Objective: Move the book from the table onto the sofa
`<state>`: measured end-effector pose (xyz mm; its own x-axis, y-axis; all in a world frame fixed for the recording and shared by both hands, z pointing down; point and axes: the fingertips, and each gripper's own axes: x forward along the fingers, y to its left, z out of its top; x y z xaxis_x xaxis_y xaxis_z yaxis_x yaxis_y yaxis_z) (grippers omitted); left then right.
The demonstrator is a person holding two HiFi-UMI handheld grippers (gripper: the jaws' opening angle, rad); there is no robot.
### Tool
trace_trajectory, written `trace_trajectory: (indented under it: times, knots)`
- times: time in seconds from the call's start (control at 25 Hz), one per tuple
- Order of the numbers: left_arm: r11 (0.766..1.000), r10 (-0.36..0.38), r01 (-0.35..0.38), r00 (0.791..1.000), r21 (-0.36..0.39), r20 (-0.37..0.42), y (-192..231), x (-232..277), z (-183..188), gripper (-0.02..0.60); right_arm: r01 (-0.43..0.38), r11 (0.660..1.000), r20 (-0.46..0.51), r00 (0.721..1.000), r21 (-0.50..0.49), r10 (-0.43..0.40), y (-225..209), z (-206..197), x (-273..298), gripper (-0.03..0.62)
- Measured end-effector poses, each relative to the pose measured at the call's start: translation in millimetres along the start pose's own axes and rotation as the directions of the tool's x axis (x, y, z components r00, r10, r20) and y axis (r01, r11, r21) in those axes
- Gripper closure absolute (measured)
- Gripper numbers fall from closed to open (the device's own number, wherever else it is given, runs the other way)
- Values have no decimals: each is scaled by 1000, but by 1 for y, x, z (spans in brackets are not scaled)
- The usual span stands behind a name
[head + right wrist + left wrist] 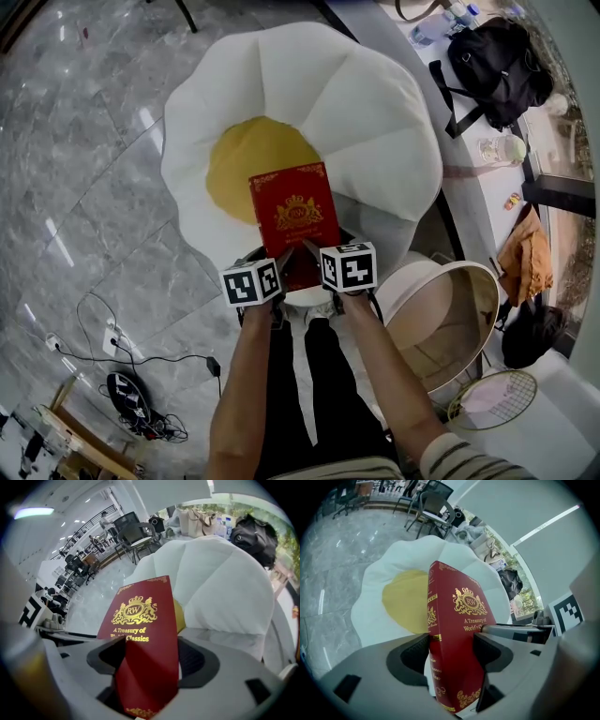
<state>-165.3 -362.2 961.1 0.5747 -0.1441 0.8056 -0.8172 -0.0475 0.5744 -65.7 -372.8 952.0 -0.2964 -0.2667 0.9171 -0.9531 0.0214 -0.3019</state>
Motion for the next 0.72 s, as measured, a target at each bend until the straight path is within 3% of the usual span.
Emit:
trace_trajectory:
  times: [0.72]
  knots:
    - [999,-8,6,997,-32,-81,32,52,-16,281,33,999,-79,996,-28,-35,-22,-18,54,252]
